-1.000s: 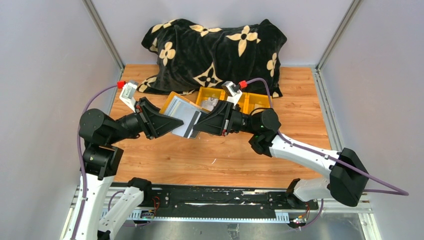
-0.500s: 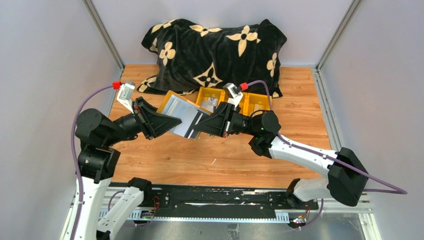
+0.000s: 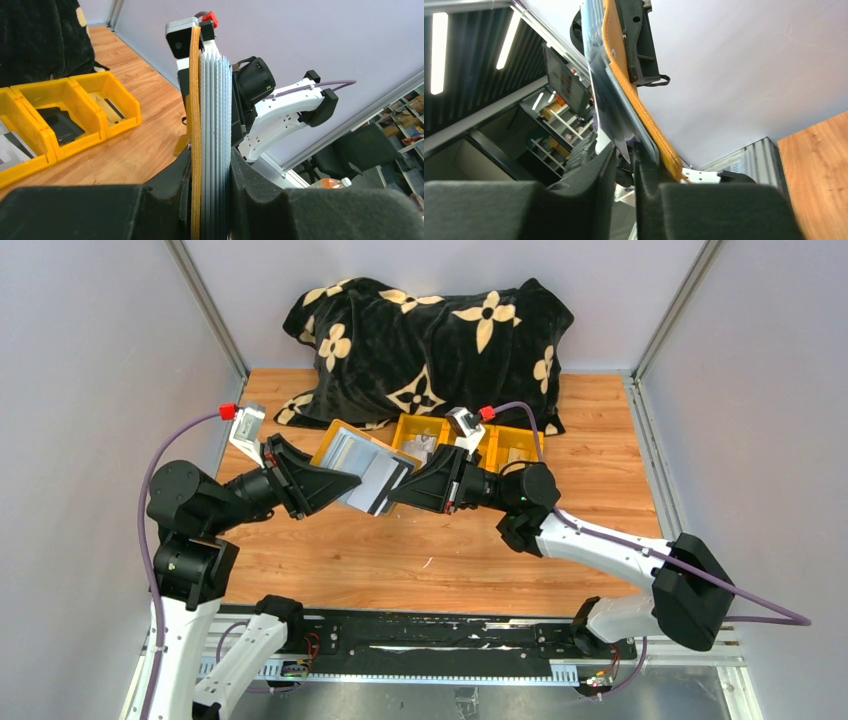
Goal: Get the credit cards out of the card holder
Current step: Remove the credit card from the card holder, then place the credit card in the storage box.
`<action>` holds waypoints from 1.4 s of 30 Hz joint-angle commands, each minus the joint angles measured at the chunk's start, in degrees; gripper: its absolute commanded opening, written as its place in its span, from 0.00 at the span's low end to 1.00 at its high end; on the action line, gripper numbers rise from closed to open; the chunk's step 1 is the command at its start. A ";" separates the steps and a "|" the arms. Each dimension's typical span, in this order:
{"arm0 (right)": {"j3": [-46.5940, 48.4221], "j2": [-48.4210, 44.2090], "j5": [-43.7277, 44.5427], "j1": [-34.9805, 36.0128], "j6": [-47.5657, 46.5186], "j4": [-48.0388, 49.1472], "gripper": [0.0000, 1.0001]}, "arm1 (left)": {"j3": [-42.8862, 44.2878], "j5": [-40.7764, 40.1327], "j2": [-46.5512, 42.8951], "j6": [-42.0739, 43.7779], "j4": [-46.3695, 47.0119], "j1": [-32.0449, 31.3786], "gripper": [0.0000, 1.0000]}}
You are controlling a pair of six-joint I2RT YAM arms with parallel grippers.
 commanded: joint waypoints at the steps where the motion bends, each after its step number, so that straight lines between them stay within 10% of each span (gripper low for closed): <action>1: 3.17 1.51 0.06 0.07 1.53 3.44 0.29 | 0.39 -0.81 -1.00 -0.24 3.45 -0.10 0.03; 11: 4.96 3.61 0.61 0.24 3.82 6.94 0.44 | -0.05 -0.80 -1.06 -0.34 3.73 -0.10 0.00; 22: 4.35 3.48 0.60 0.07 4.61 8.95 0.01 | 0.47 -1.99 -1.09 2.77 1.33 -0.10 0.00; 42: -6.09 -8.60 -9.08 -15.70 2.47 -4.37 0.00 | 6.99 -12.57 -0.35 15.03 -9.17 -0.10 0.00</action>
